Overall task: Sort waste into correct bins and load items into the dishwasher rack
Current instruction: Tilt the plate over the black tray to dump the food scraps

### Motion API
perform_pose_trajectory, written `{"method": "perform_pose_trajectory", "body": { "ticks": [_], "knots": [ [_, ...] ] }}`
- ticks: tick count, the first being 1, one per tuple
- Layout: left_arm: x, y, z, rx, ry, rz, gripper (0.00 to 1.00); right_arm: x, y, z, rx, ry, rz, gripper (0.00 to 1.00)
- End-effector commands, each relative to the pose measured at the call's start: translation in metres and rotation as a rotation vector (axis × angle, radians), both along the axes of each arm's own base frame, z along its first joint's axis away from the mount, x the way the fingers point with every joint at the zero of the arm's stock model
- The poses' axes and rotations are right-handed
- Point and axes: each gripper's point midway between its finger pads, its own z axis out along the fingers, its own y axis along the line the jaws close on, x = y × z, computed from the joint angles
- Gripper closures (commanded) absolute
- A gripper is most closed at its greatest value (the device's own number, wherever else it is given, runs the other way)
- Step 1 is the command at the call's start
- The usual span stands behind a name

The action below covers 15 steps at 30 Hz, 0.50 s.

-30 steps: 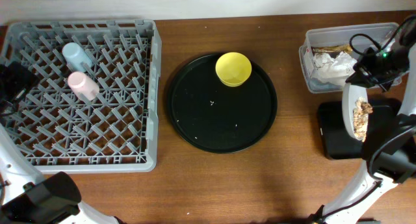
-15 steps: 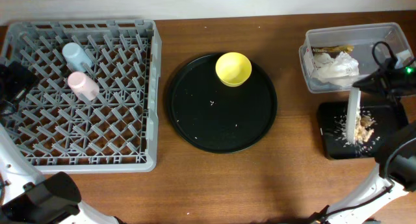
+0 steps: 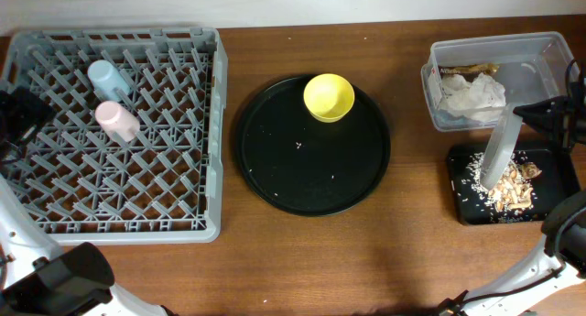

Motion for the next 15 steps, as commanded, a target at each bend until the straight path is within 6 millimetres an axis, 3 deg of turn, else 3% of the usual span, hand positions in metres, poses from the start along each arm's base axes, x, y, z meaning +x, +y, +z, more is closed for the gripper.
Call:
{"method": "perform_pose_trajectory", "body": {
  "ticks": [1, 5, 6, 8, 15],
  "knots": [
    [-0.005, 0.000, 0.008, 0.011, -0.022, 0.012, 0.01, -0.001, -0.003, 0.017, 0.019, -0.072, -0.024, 0.96],
    [-0.005, 0.000, 0.008, 0.011, -0.022, 0.012, 0.01, -0.001, -0.012, 0.013, 0.007, -0.087, -0.038, 0.96],
    [-0.005, 0.000, 0.008, 0.011, -0.022, 0.012, 0.01, -0.004, -0.024, -0.002, -0.009, -0.010, -0.075, 0.96],
    [-0.005, 0.000, 0.008, 0.011, -0.022, 0.012, 0.01, -0.008, -0.025, 0.008, 0.035, -0.073, -0.074, 0.96],
    [-0.005, 0.000, 0.008, 0.011, -0.022, 0.012, 0.01, -0.009, -0.026, 0.009, 0.036, -0.067, -0.079, 0.96]
  ]
}}
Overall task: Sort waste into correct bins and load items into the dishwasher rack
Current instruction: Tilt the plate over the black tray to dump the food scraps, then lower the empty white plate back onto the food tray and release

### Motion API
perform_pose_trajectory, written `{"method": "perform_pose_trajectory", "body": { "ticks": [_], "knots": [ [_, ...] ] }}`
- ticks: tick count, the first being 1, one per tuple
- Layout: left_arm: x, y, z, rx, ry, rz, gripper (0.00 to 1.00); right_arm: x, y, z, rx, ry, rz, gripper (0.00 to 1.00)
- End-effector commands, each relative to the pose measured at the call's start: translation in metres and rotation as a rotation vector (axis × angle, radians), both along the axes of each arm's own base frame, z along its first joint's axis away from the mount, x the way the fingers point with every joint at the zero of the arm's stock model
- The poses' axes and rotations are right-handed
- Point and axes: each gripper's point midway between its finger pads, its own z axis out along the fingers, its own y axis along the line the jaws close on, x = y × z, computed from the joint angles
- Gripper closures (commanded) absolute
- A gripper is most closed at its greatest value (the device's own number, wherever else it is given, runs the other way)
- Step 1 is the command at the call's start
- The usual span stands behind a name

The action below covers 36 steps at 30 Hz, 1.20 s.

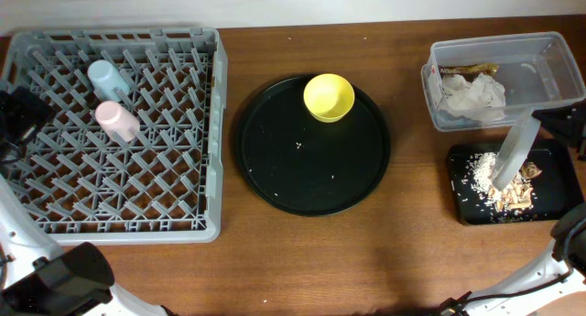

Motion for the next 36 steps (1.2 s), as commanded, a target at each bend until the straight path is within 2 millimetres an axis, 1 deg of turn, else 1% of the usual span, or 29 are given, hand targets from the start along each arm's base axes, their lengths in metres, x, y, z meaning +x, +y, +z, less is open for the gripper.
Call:
{"method": "perform_pose_trajectory", "body": {
  "ticks": [1, 3, 4, 5, 6, 7, 8, 9, 10, 11, 12, 13, 15, 16, 18, 19, 20, 21, 24, 27, 28, 29, 30, 31, 32, 33, 34, 35, 36],
  "knots": [
    [-0.005, 0.000, 0.008, 0.011, -0.022, 0.012, 0.01, 0.003, 0.004, 0.009, 0.021, -0.039, -0.001, 0.96],
    [-0.005, 0.000, 0.008, 0.011, -0.022, 0.012, 0.01, 0.003, 0.015, 0.033, 0.001, -0.099, 0.006, 0.96],
    [-0.005, 0.000, 0.008, 0.011, -0.022, 0.012, 0.01, 0.001, 0.025, 0.050, -0.029, -0.135, 0.021, 0.96],
    [-0.005, 0.000, 0.008, 0.011, -0.022, 0.012, 0.01, -0.002, 0.037, 0.067, -0.070, -0.169, 0.042, 0.96],
    [-0.005, 0.000, 0.008, 0.011, -0.022, 0.012, 0.01, -0.007, 0.057, 0.084, -0.148, -0.206, 0.087, 0.96],
    [-0.005, 0.000, 0.008, 0.011, -0.022, 0.013, 0.01, -0.008, 0.065, 0.090, -0.190, -0.219, 0.111, 0.96],
    [-0.005, 0.000, 0.008, 0.011, -0.022, 0.013, 0.01, -0.010, 0.085, 0.097, -0.277, -0.234, 0.172, 0.96],
    [-0.005, 0.000, 0.008, 0.011, -0.022, 0.012, 0.01, -0.012, 0.112, 0.101, -0.370, -0.245, 0.257, 0.96],
    [-0.005, 0.000, 0.008, 0.011, -0.022, 0.012, 0.01, -0.011, 0.125, 0.103, -0.402, -0.253, 0.295, 0.96],
    [-0.005, 0.000, 0.008, 0.011, -0.022, 0.012, 0.01, -0.007, 0.160, 0.103, -0.466, -0.253, 0.381, 0.96],
    [-0.005, 0.000, 0.008, 0.011, -0.022, 0.012, 0.01, -0.003, 0.177, 0.098, -0.515, -0.234, 0.425, 0.96],
    [-0.005, 0.000, 0.008, 0.011, -0.022, 0.012, 0.01, 0.002, 0.197, 0.089, -0.585, -0.200, 0.470, 0.96],
    [-0.005, 0.000, 0.008, 0.011, -0.022, 0.012, 0.01, 0.014, 0.240, 0.063, -0.838, -0.099, 0.531, 0.96],
    [-0.005, 0.000, 0.008, 0.011, -0.022, 0.012, 0.01, 0.018, 0.259, 0.055, -0.934, -0.080, 0.540, 0.96],
    [-0.005, 0.000, 0.008, 0.011, -0.022, 0.012, 0.01, 0.027, 0.314, 0.036, -1.151, -0.082, 0.556, 0.96],
    [-0.005, 0.000, 0.008, 0.011, -0.022, 0.012, 0.01, 0.028, 0.332, 0.026, -1.193, -0.070, 0.551, 0.96],
    [-0.005, 0.000, 0.008, 0.011, -0.022, 0.013, 0.01, 0.027, 0.355, 0.010, -1.211, -0.050, 0.553, 0.96],
    [-0.005, 0.000, 0.008, 0.011, -0.022, 0.012, 0.01, 0.026, 0.383, -0.015, -1.224, -0.021, 0.576, 0.96],
    [-0.005, 0.000, 0.008, 0.011, -0.022, 0.012, 0.01, 0.013, 0.452, -0.098, -1.229, 0.048, 0.709, 0.96],
    [-0.005, 0.000, 0.008, 0.011, -0.022, 0.013, 0.01, -0.001, 0.500, -0.142, -1.183, 0.024, 0.809, 0.96],
    [-0.005, 0.000, 0.008, 0.011, -0.022, 0.012, 0.01, -0.002, 0.510, -0.151, -1.182, 0.008, 0.821, 0.92],
    [-0.005, 0.000, 0.008, 0.011, -0.022, 0.013, 0.01, -0.004, 0.518, -0.154, -1.179, -0.009, 0.828, 0.85],
    [-0.005, 0.000, 0.008, 0.011, -0.022, 0.012, 0.01, -0.004, 0.521, -0.155, -1.176, -0.019, 0.829, 0.77],
    [-0.005, 0.000, 0.008, 0.011, -0.022, 0.012, 0.01, -0.003, 0.523, -0.154, -1.174, -0.024, 0.828, 0.74],
    [-0.005, 0.000, 0.008, 0.011, -0.022, 0.013, 0.01, -0.003, 0.521, -0.151, -1.176, -0.019, 0.829, 0.62],
    [-0.005, 0.000, 0.008, 0.011, -0.022, 0.012, 0.01, -0.003, 0.518, -0.144, -1.181, -0.014, 0.834, 0.48],
    [-0.005, 0.000, 0.008, 0.011, -0.022, 0.013, 0.01, 0.000, 0.516, -0.132, -1.184, -0.025, 0.842, 0.30],
    [-0.005, 0.000, 0.008, 0.011, -0.022, 0.012, 0.01, 0.007, 0.511, -0.114, -1.183, -0.035, 0.819, 0.24],
    [-0.005, 0.000, 0.008, 0.011, -0.022, 0.012, 0.01, 0.022, 0.502, -0.088, -1.176, -0.062, 0.783, 0.24]
  ]
}}
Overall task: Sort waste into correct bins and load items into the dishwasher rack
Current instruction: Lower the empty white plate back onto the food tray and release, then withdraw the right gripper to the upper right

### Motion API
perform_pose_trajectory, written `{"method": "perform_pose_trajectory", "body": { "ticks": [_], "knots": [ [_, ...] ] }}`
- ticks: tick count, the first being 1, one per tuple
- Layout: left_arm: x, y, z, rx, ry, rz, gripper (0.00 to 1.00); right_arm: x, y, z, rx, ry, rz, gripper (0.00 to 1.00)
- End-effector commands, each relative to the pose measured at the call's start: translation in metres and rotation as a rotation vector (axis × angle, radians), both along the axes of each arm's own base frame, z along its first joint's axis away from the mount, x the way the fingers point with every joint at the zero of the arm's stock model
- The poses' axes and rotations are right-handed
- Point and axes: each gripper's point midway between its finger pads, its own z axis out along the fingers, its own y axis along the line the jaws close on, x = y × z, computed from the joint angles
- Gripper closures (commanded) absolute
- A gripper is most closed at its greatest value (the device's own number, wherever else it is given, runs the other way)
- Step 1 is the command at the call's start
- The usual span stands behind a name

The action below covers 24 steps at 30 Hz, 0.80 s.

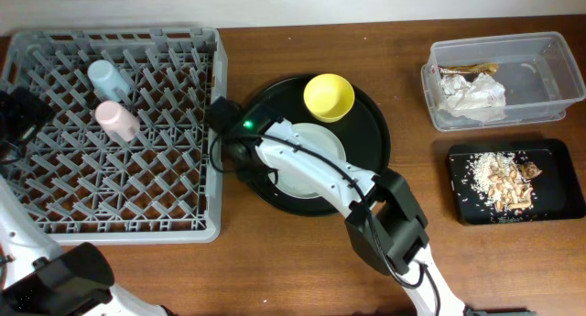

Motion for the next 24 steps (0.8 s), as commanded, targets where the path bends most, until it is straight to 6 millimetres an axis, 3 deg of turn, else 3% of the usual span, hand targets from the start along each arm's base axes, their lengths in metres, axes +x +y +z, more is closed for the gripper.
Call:
{"method": "perform_pose_trajectory", "body": {
  "ticks": [1, 2, 4, 7, 8, 11, 14, 17, 21, 22, 24],
  "knots": [
    [-0.005, 0.000, 0.008, 0.011, -0.022, 0.011, 0.01, 0.052, -0.020, 0.080, 0.089, -0.139, -0.044, 0.24],
    [-0.005, 0.000, 0.008, 0.011, -0.022, 0.011, 0.01, 0.073, -0.036, 0.102, 0.111, -0.187, -0.052, 0.24],
    [-0.005, 0.000, 0.008, 0.011, -0.022, 0.011, 0.01, 0.102, -0.069, 0.120, 0.118, -0.235, -0.070, 0.18],
    [-0.005, 0.000, 0.008, 0.011, -0.022, 0.011, 0.01, 0.132, -0.146, 0.116, 0.117, -0.196, -0.222, 0.06],
    [-0.005, 0.000, 0.008, 0.011, -0.022, 0.011, 0.01, 0.142, -0.160, 0.117, 0.189, -0.180, -0.255, 0.02],
    [-0.005, 0.000, 0.008, 0.011, -0.022, 0.011, 0.01, 0.160, -0.152, 0.120, 0.388, -0.162, -0.144, 0.02],
    [-0.005, 0.000, 0.008, 0.011, -0.022, 0.011, 0.01, 0.168, -0.152, 0.104, 0.357, -0.169, -0.148, 0.02],
    [-0.005, 0.000, 0.008, 0.011, -0.022, 0.011, 0.01, 0.166, -0.189, 0.110, 0.251, -0.191, -0.321, 0.02],
    [-0.005, 0.000, 0.008, 0.011, -0.022, 0.011, 0.01, 0.151, -0.302, 0.178, 0.196, -0.290, -0.526, 0.02],
    [-0.003, 0.004, 0.010, 0.032, -0.027, 0.015, 0.01, 0.144, -0.336, 0.189, 0.189, -0.305, -0.592, 0.02],
    [0.025, 0.026, 0.026, 0.130, -0.151, 0.027, 0.01, 0.126, -0.388, 0.190, 0.190, -0.273, -0.705, 0.02]
  ]
}}
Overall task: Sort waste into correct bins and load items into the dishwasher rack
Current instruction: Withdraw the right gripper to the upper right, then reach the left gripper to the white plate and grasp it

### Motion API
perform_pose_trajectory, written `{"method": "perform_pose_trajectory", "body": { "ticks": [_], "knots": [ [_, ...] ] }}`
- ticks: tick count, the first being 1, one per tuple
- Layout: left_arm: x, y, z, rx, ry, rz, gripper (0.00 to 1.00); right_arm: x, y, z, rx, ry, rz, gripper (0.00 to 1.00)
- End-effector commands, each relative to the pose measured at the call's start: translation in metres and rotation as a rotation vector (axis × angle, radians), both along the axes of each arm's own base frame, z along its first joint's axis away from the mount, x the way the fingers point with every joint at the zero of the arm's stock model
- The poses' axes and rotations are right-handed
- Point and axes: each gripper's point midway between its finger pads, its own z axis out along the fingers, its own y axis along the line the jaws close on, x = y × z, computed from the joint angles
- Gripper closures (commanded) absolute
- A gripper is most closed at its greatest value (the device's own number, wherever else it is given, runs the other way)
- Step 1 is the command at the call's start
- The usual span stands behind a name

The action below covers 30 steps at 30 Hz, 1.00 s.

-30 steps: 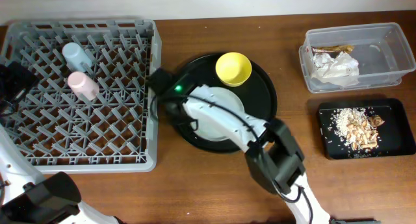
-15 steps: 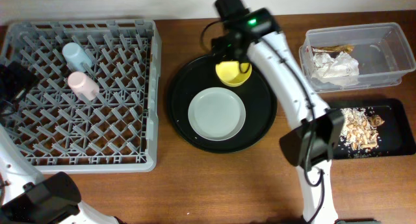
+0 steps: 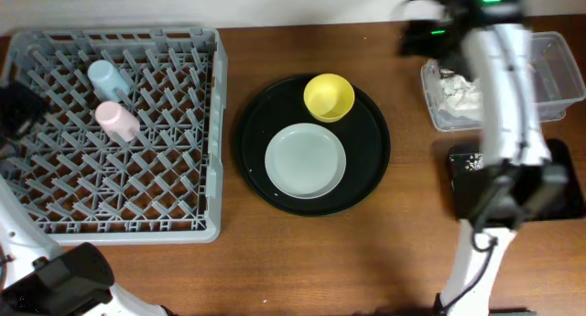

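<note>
A pale round plate [image 3: 306, 160] lies flat on the black round tray [image 3: 366, 174], just below a yellow bowl [image 3: 329, 97]. The grey dishwasher rack [image 3: 212, 151] at the left holds a blue cup [image 3: 108, 78] and a pink cup [image 3: 117, 121]. My right arm reaches up the right side, and its gripper [image 3: 417, 37] hangs at the far edge, left of the clear bin [image 3: 549, 50]. Whether it is open or shut is too dark to tell. My left gripper [image 3: 16, 113] sits at the rack's left edge, its fingers unclear.
The clear bin holds crumpled paper [image 3: 455, 92] and other waste. A black rectangular tray [image 3: 465, 160] with food scraps lies below it, mostly covered by my right arm. Bare wooden table runs along the front.
My right arm was stretched across the round tray with its gripper at the tray's left rim. Now it stands at the far right, gripper beside the clear bin. The plate stays flat on the tray.
My right gripper first held the plate tilted over the black scrap tray at the right, and did so again half a second later. Then the plate lay on the round tray under the arm. Now the arm is away and the plate rests there alone.
</note>
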Motion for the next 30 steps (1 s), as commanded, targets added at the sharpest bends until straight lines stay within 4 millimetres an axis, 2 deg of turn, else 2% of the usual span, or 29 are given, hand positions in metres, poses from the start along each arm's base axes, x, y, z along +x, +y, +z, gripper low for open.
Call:
{"method": "perform_pose_trajectory", "body": {
  "ticks": [1, 2, 4, 6, 7, 8, 9, 10, 12, 13, 15, 16, 17, 18, 19, 20, 21, 22, 24, 26, 28, 30],
  "knots": [
    [0.024, 0.024, 0.027, 0.122, -0.151, 0.026, 0.01, -0.039, -0.072, 0.034, 0.007, 0.003, -0.168, 0.02],
    [0.025, 0.025, 0.028, 0.126, -0.158, 0.026, 0.01, -0.047, -0.083, 0.031, 0.011, 0.031, -0.197, 0.02],
    [0.033, 0.021, 0.031, 0.080, -0.213, 0.063, 0.01, -0.062, -0.119, 0.029, 0.016, 0.055, -0.283, 0.02],
    [0.042, -0.038, 0.028, -0.203, -0.274, -0.108, 0.01, -0.068, -0.136, 0.029, 0.018, 0.055, -0.323, 0.02],
    [0.049, -0.086, 0.033, -0.367, -0.323, -0.286, 0.01, -0.071, -0.143, 0.029, 0.018, 0.056, -0.339, 0.02],
    [0.046, -0.118, 0.033, -0.448, -0.296, -0.356, 0.01, -0.072, -0.145, 0.028, 0.018, 0.060, -0.345, 0.02],
    [0.041, -0.140, 0.029, -0.466, -0.250, -0.423, 0.01, -0.073, -0.147, 0.028, 0.019, 0.059, -0.350, 0.01],
    [0.041, -0.174, 0.026, -0.454, -0.221, -0.584, 0.01, -0.073, -0.147, 0.028, 0.018, 0.058, -0.350, 0.02],
    [0.035, -0.253, 0.016, -0.454, -0.148, -0.862, 0.01, -0.073, -0.147, 0.028, 0.018, 0.058, -0.350, 0.02],
    [0.028, -0.293, 0.000, -0.413, -0.069, -0.979, 0.01, -0.073, -0.147, 0.028, 0.018, 0.058, -0.350, 0.02],
    [0.024, -0.338, -0.031, -0.282, 0.025, -1.104, 0.01, -0.073, -0.147, 0.028, 0.018, 0.058, -0.350, 0.02],
    [0.023, -0.368, -0.056, -0.238, 0.060, -1.116, 0.09, -0.073, -0.147, 0.028, 0.018, 0.058, -0.350, 0.02],
    [0.019, -0.387, -0.073, -0.228, 0.081, -1.117, 0.16, -0.073, -0.147, 0.028, 0.018, 0.058, -0.350, 0.02],
    [0.015, -0.410, -0.096, -0.205, 0.091, -1.130, 0.18, -0.073, -0.147, 0.028, 0.018, 0.058, -0.350, 0.02],
    [0.010, -0.438, -0.129, -0.160, 0.077, -1.163, 0.17, -0.073, -0.147, 0.028, 0.018, 0.058, -0.350, 0.02],
    [0.009, -0.449, -0.143, -0.135, 0.062, -1.186, 0.18, -0.073, -0.147, 0.028, 0.018, 0.058, -0.350, 0.02],
    [0.011, -0.464, -0.164, -0.083, 0.031, -1.203, 0.18, -0.073, -0.147, 0.028, 0.018, 0.058, -0.350, 0.02],
    [0.012, -0.470, -0.170, -0.070, 0.022, -1.211, 0.18, -0.073, -0.147, 0.028, 0.018, 0.058, -0.350, 0.02],
    [0.013, -0.500, -0.187, -0.072, -0.012, -1.263, 0.18, -0.073, -0.147, 0.028, 0.018, 0.058, -0.350, 0.02],
    [0.012, -0.521, -0.205, -0.075, -0.021, -1.292, 0.18, -0.073, -0.147, 0.028, 0.018, 0.058, -0.350, 0.02],
    [0.014, -0.532, -0.228, -0.002, -0.020, -1.308, 0.19, -0.073, -0.147, 0.028, 0.018, 0.058, -0.350, 0.02],
    [0.017, -0.532, -0.237, 0.140, -0.030, -1.302, 0.19, -0.073, -0.147, 0.028, 0.018, 0.058, -0.350, 0.02]
  ]
}}
